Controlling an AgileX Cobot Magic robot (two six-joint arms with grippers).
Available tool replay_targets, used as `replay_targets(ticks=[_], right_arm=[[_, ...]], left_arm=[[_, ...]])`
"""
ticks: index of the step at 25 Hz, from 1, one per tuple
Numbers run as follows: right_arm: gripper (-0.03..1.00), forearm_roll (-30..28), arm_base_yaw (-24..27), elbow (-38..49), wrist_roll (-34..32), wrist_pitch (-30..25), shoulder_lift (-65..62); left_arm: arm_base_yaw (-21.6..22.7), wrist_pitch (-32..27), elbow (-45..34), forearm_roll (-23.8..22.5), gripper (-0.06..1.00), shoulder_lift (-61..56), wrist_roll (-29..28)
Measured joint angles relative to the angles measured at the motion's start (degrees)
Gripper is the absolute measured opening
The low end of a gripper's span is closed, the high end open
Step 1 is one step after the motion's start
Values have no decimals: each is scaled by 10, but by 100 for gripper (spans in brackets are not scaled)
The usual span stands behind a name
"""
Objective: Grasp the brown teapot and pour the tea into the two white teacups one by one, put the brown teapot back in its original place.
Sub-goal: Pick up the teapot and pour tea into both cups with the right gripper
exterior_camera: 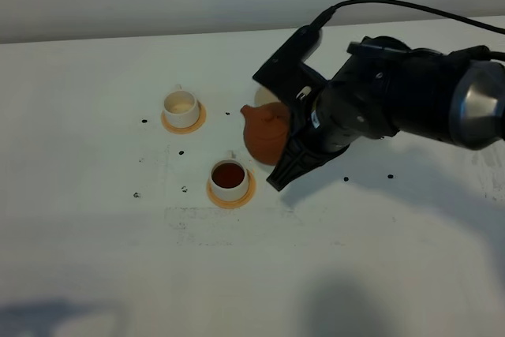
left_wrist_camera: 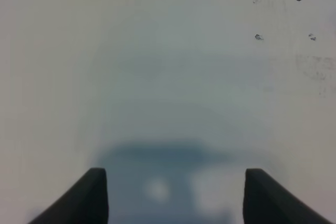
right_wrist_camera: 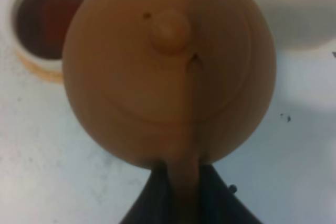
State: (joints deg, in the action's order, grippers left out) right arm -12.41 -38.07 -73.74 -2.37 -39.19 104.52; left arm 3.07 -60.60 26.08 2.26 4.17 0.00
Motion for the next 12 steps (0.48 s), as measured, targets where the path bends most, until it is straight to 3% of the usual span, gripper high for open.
replay_targets(ticks=[8,12], right_arm=[[11,31,13,1,5,23,35],[11,44,27,25,5,59,41]], left_arm=[[0,0,0,0,55,0,0],[0,0,0,0,55,0,0]])
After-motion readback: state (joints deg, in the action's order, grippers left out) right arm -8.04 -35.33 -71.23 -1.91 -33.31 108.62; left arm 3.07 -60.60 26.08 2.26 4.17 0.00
